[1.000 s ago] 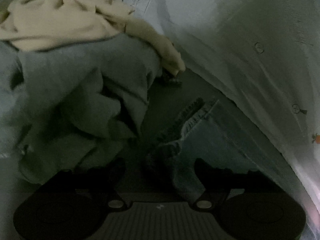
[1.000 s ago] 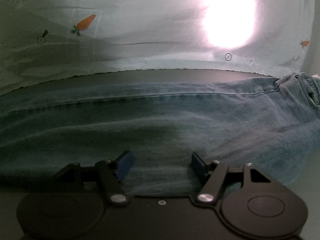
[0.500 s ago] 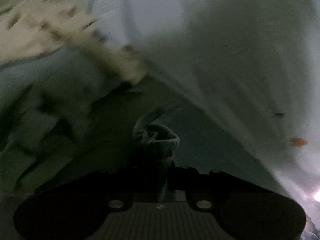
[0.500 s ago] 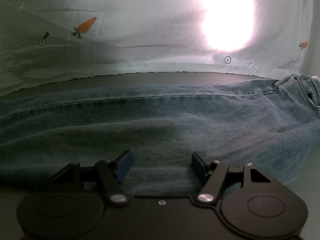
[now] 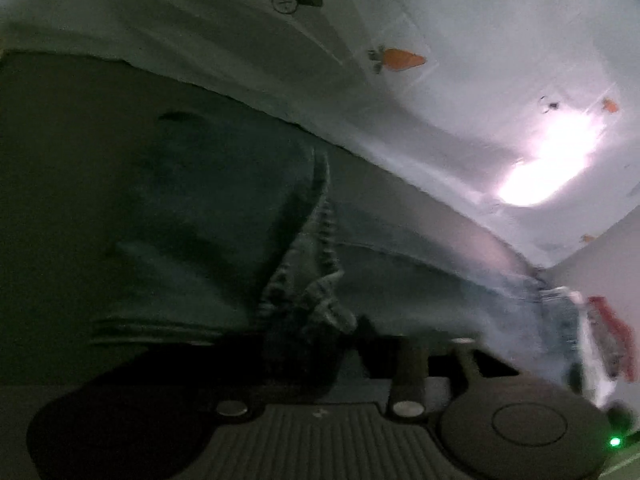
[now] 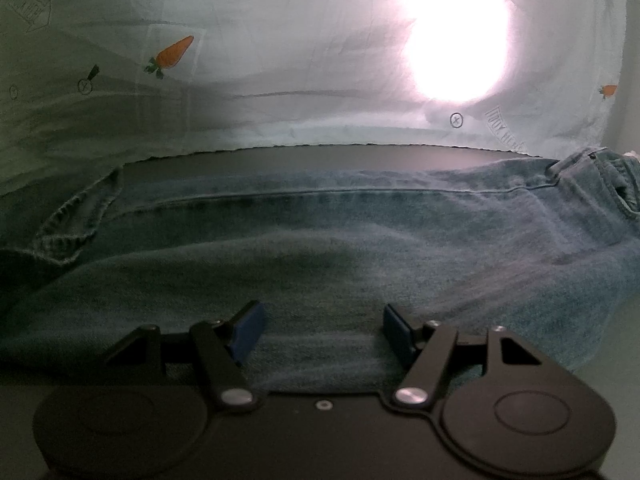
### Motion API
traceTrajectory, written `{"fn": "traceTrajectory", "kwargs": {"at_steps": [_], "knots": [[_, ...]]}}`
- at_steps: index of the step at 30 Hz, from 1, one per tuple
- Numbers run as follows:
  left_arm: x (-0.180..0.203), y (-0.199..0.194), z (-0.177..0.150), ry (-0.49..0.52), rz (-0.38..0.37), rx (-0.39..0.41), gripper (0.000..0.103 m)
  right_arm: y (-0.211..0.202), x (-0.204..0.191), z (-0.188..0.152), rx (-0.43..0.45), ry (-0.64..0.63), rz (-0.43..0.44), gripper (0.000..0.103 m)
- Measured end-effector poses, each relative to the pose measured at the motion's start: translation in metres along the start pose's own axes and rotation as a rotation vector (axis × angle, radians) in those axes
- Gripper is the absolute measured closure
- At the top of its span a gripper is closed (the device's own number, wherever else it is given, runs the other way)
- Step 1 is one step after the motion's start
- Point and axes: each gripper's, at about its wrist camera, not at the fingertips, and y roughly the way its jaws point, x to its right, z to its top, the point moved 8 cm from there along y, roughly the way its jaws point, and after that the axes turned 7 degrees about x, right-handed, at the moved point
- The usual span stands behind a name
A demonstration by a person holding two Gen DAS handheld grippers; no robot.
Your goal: Fold clothes
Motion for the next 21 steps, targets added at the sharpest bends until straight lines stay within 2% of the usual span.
{"fn": "traceTrajectory", "kwargs": {"at_steps": [1,3,7,8,9,10,11,13,14,17,21], "knots": [[-0.001,-0.006,0.004,-0.022,-0.018,0.009,0.028,0.001,0.001,0.001,-0.006,0.003,0.004,0.035],[-0.006,-0.026,0.015,-0.048,-0.013,0.062,0.026,0.002,0.002,0.002,-0.019,0.010,0.011,0.035],[-0.035,-0.059,0.023,-0.113,0.081,0.142,0.023,0.007,0.002,0.011,-0.126,0.047,0.035,0.034],[-0.045,-0.064,0.024,-0.135,0.111,0.154,0.023,0.007,0.002,0.015,-0.158,0.076,0.057,0.039],[-0.055,-0.070,0.024,-0.158,0.141,0.165,0.023,0.006,0.002,0.019,-0.178,0.123,0.089,0.051],[-0.064,-0.072,0.023,-0.175,0.171,0.167,0.023,0.003,0.002,0.024,-0.181,0.190,0.126,0.054],[-0.071,-0.070,0.021,-0.182,0.204,0.152,0.023,0.000,0.002,0.028,-0.177,0.270,0.165,0.053],[-0.083,-0.064,0.014,-0.195,0.267,0.114,0.024,-0.002,-0.004,0.034,-0.193,0.466,0.286,0.060],[-0.087,-0.060,0.010,-0.204,0.280,0.097,0.024,0.001,-0.009,0.032,-0.223,0.578,0.363,0.066],[-0.090,-0.055,0.003,-0.210,0.294,0.076,0.024,0.013,-0.029,0.019,-0.322,0.897,0.549,0.067],[-0.084,-0.051,0.007,-0.127,0.321,0.056,0.022,0.026,-0.063,0.007,-0.410,0.938,0.600,0.066]]}}
